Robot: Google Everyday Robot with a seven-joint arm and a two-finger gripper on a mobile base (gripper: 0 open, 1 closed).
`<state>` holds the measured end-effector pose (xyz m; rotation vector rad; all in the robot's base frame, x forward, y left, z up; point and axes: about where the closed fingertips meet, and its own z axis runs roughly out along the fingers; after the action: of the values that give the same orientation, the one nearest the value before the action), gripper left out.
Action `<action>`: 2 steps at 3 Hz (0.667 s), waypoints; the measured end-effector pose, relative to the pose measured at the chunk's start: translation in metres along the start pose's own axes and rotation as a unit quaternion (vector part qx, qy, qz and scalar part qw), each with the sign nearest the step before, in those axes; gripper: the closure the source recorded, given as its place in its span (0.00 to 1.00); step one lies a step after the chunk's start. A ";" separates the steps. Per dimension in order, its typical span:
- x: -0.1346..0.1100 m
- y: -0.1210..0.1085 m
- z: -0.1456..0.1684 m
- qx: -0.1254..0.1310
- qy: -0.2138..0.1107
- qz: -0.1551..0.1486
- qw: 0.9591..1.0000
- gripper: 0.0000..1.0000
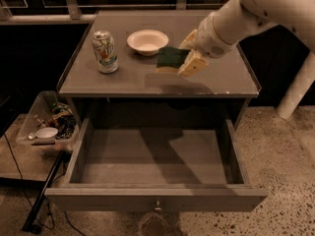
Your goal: Pick sponge from top drawer and place on counter
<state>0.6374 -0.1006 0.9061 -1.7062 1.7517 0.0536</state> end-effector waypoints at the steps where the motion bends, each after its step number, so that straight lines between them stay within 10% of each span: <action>1: 0.007 -0.029 0.022 -0.013 -0.001 0.014 1.000 1.00; 2: 0.025 -0.050 0.041 -0.023 0.000 0.040 0.999 1.00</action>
Offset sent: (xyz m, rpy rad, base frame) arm 0.1004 -0.0250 -0.0376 0.0545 0.1238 -0.0848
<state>0.7023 -0.1093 0.8835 -1.6682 1.8309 0.1307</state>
